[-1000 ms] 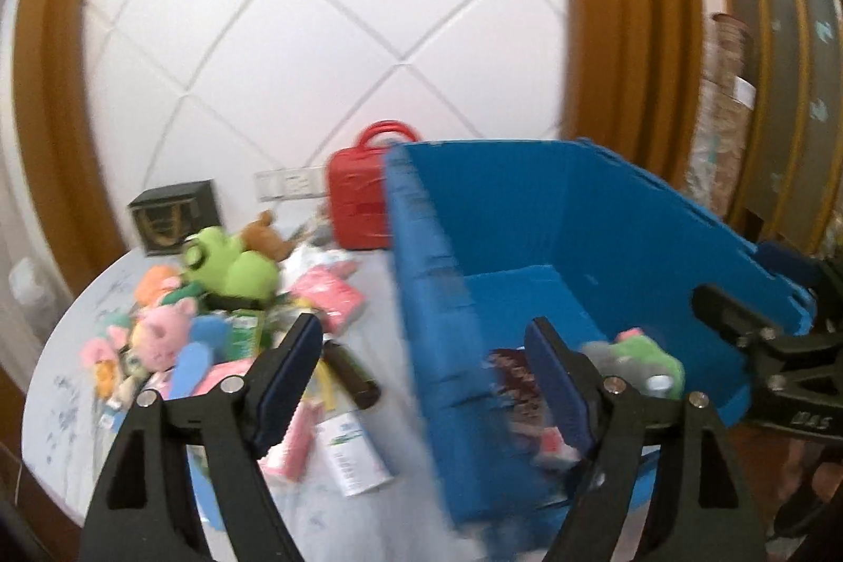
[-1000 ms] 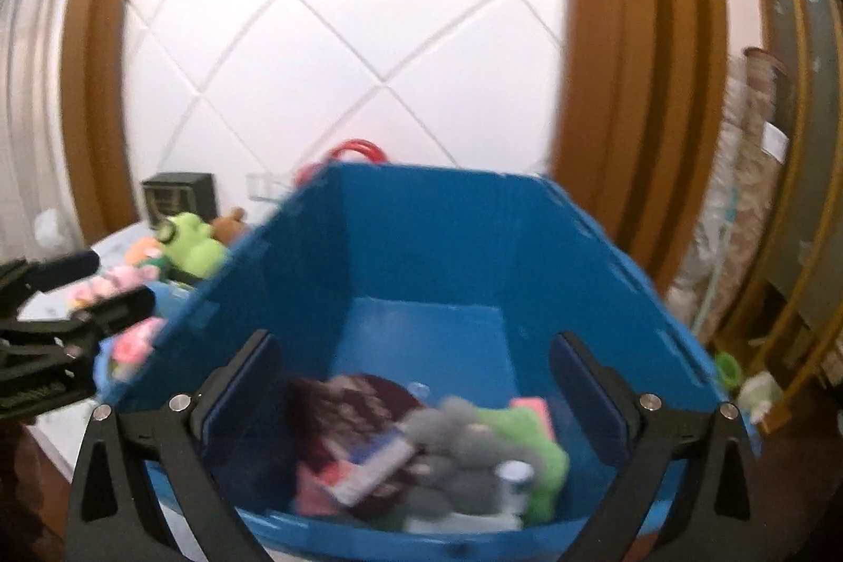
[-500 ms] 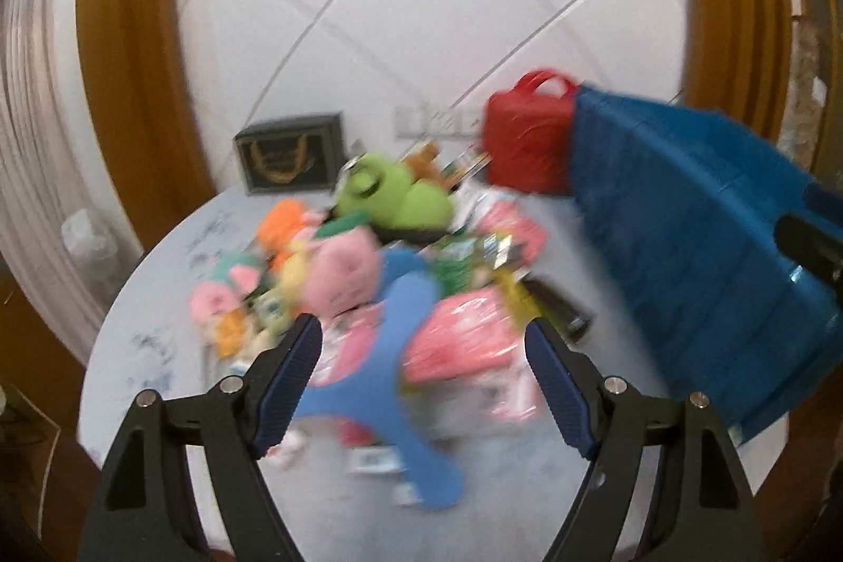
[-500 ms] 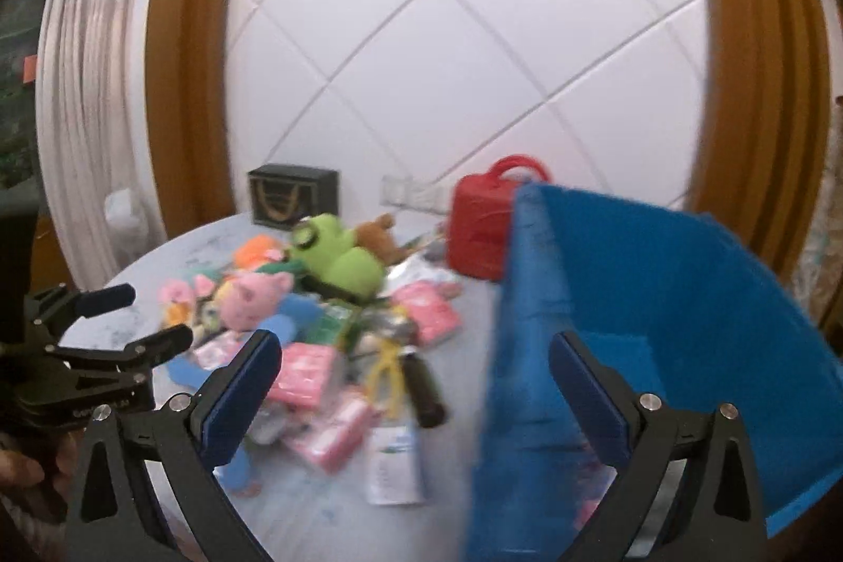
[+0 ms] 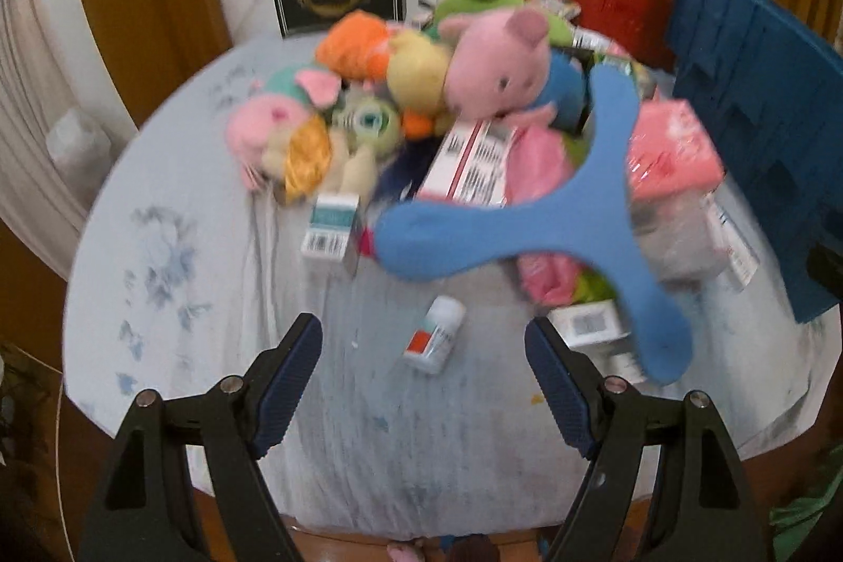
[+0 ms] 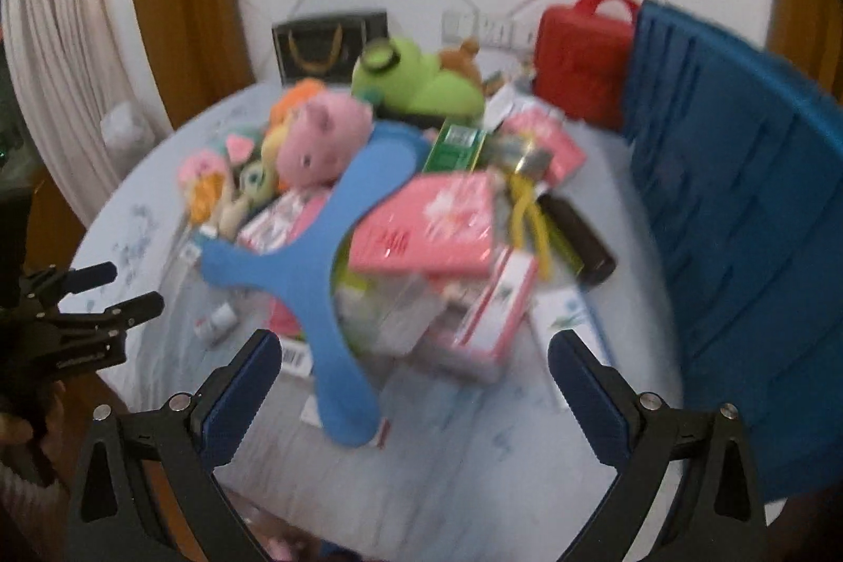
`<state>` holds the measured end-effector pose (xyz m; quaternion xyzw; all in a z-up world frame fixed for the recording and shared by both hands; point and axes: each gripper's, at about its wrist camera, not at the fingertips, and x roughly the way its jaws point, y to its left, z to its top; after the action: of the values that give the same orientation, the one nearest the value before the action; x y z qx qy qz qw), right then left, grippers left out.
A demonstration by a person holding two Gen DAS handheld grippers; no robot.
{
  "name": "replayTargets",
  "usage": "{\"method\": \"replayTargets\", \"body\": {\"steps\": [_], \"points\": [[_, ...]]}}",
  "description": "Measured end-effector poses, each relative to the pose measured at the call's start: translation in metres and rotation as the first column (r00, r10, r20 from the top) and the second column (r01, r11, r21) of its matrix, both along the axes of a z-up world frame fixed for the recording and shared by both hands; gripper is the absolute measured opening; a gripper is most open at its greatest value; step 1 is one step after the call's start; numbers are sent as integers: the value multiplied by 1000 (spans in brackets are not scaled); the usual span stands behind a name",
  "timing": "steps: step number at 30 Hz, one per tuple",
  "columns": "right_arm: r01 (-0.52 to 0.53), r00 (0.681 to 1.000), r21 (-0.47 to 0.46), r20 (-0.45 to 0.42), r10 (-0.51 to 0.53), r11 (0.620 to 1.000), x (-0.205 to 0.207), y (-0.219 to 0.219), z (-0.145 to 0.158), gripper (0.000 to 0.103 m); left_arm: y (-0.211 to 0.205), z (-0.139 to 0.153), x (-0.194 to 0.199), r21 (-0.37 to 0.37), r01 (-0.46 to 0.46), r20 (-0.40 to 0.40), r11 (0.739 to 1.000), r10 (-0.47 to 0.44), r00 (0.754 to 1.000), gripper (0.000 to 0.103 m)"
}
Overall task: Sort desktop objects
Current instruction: 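Move both tools back over the heap of items, then grasp the small white pill bottle with the left tool while the right tool grasps the blue foam toy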
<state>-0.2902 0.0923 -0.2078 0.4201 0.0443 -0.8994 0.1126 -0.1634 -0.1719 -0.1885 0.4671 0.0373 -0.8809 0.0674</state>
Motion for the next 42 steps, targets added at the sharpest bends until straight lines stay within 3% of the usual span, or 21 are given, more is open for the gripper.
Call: {"method": "replayTargets", "body": {"steps": [3, 9, 14, 16, 18, 23, 30, 34, 39, 42], "points": [[-13, 1000, 32, 14, 13, 999, -5, -17, -13, 102, -9, -23, -6, 22, 12, 31, 1000, -13, 999, 79], [-54, 997, 62, 64, 50, 997, -27, -47, -48, 80, -14, -58, -18, 37, 49, 81, 998, -52, 995, 78], [-82, 995, 87, 61, 77, 993, -41, -64, -69, 74, -8, -80, -30, 17, 71, 121, 997, -72, 990, 63], [-97, 995, 123, 24, 95, 988, -43, -70, -67, 74, -8, -88, -33, 24, 61, 138, 998, -64, 988, 55], [-119, 993, 105, 6, 119, 987, -42, -72, -60, 73, -10, -95, -34, 34, 39, 151, 999, -44, 988, 53], [-214, 976, 82, -28, 217, 973, -38, -87, -51, 69, -12, -96, -33, 41, 13, 133, 999, -19, 991, 53], [-250, 968, 131, 55, 245, 959, -61, -96, -88, 63, -7, -96, -49, 36, -7, 103, 999, 3, 995, 53], [-257, 966, 129, 52, 252, 958, -67, -94, -97, 63, -3, -94, -47, 46, -18, 90, 999, 14, 996, 27], [-258, 966, 146, 36, 255, 955, -72, -95, -102, 58, -4, -92, -37, 74, -55, 92, 996, 48, 995, 27], [-249, 968, 162, 19, 249, 955, -72, -95, -101, 45, -5, -86, -36, 69, -61, 79, 996, 56, 995, 27]]}}
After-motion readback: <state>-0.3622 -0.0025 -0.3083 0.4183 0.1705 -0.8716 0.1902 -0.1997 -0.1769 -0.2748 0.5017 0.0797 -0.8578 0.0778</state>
